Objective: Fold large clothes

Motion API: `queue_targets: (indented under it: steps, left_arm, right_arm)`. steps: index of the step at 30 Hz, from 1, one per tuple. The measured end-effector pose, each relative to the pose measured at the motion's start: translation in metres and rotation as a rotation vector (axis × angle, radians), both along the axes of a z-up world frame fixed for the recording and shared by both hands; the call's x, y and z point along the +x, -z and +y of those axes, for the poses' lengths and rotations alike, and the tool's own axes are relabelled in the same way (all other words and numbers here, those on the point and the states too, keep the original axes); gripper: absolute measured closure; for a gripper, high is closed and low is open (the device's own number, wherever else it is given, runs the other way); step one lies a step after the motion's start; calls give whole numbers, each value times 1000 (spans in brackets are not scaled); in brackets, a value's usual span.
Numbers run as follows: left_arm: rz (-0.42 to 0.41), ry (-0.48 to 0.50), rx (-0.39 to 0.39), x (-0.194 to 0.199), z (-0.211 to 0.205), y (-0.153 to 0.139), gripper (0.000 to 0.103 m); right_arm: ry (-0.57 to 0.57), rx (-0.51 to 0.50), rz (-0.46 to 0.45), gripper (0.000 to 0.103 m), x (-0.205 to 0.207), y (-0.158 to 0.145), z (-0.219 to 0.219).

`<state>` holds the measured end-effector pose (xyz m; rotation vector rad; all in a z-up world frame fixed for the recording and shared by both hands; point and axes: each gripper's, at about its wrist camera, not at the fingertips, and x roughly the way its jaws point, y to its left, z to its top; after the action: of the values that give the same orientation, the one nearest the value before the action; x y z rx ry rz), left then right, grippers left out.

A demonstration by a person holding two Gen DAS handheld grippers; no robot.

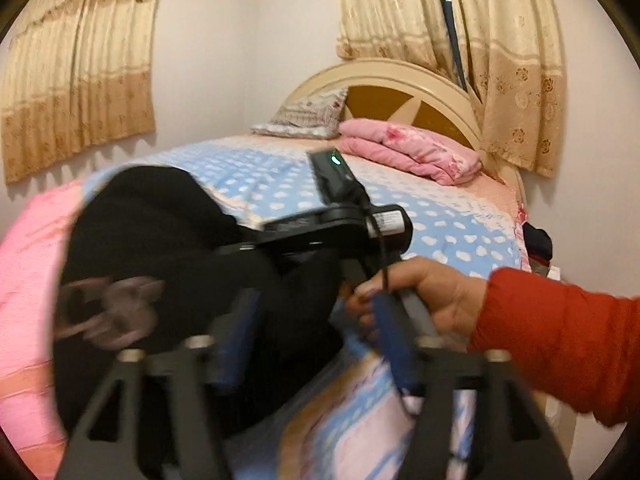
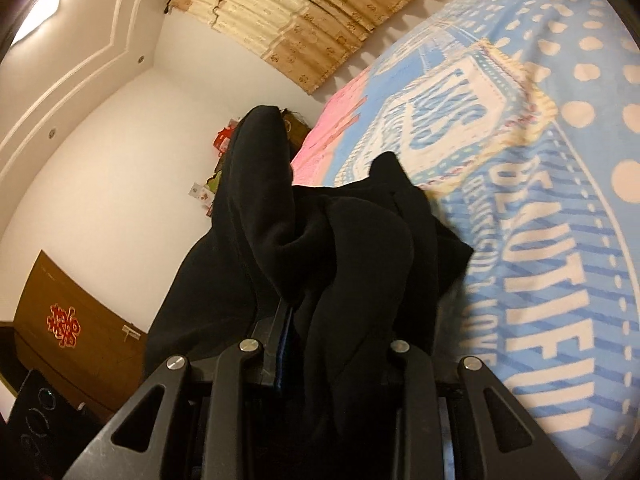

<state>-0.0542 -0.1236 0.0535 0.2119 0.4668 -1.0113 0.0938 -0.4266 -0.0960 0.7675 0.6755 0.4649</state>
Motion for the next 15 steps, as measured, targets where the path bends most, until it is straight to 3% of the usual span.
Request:
queue_targets:
  steps: [4,6,7,10,11,12,15]
  left_arm:
    - [42,-128,-133,23,69,-38,21]
    - [42,-247,-202,50,98,-55,6]
    - [27,-324,-212,67,107,-62,4]
    - [19,-438,-143,116,106,-58,6]
    - [48,-453,-99,135,97,-48,15]
    - [87,-447,-81,144,91,-38,22]
    - [202,-383,-21,151,59,-3,26]
  right_arm:
    - [19,3,-14,73,-9,-2,4]
    - [28,4,-13,71,-17,-3,5]
    - [37,-3,-8,70,-22,-4,6]
    - [73,-62,7,70,-34,-13,8]
    - [83,-81,11,70,-37,-16,8]
    - [95,-110,16,70,-43,-20,8]
    - [128,-225,26,70,-59,-33,10]
